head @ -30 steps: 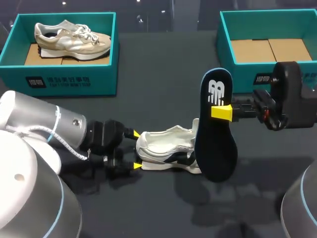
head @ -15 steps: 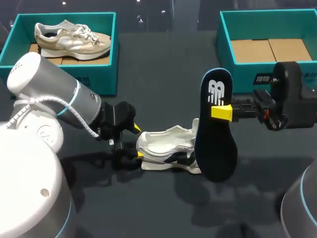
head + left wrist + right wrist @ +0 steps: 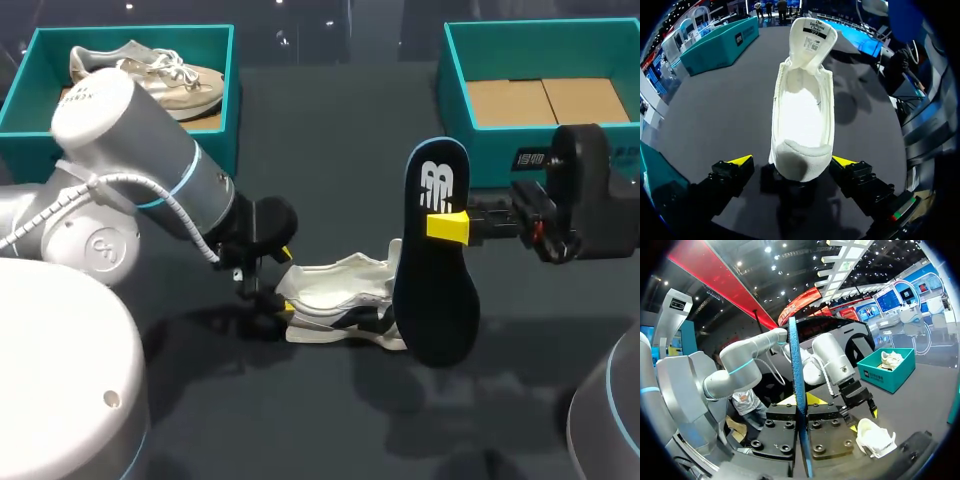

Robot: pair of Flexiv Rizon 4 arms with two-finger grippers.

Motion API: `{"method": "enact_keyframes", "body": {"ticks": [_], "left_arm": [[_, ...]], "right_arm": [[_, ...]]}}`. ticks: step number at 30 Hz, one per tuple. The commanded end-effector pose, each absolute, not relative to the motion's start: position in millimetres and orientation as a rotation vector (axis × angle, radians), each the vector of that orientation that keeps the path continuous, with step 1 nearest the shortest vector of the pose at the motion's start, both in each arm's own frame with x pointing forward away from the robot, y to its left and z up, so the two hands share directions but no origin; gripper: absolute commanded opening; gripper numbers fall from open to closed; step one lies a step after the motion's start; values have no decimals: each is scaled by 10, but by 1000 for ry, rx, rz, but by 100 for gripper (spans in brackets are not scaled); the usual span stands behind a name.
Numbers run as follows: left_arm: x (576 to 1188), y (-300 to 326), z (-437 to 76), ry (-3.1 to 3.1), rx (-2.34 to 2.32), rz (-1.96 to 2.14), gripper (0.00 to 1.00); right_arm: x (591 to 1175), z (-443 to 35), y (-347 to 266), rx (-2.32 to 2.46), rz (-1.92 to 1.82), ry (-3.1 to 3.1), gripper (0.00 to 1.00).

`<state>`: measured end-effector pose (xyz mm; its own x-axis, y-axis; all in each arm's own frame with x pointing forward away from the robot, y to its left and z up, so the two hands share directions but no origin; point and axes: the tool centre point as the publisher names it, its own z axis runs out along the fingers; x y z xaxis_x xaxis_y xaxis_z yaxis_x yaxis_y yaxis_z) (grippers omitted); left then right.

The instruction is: Take the shoe out of the shoebox, open the shoe tongue, remove and reinsert the insole, then place the shoe into the shoebox

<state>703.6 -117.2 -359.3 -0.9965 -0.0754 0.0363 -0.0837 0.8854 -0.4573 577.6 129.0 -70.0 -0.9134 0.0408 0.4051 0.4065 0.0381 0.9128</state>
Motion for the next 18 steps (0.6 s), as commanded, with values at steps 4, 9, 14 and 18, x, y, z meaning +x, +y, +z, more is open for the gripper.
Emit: {"method": "enact_keyframes", "body": {"ticks": [4, 9, 14, 18], "left_arm": [[7034, -1246, -3419, -3052, 40, 316, 100], [7008, -1293, -3391, -3083, 14, 243, 100], [7018, -1313, -3394, -3085, 13, 208, 100], [7020, -1330, -3400, -3068, 3, 200, 100]], "right_arm": [[5760, -701, 1299, -463, -1957, -2051, 0], [5760, -701, 1299, -463, -1957, -2051, 0], [5760, -701, 1299, -463, -1957, -2051, 0], [5760, -701, 1299, -463, -1957, -2051, 0]]}}
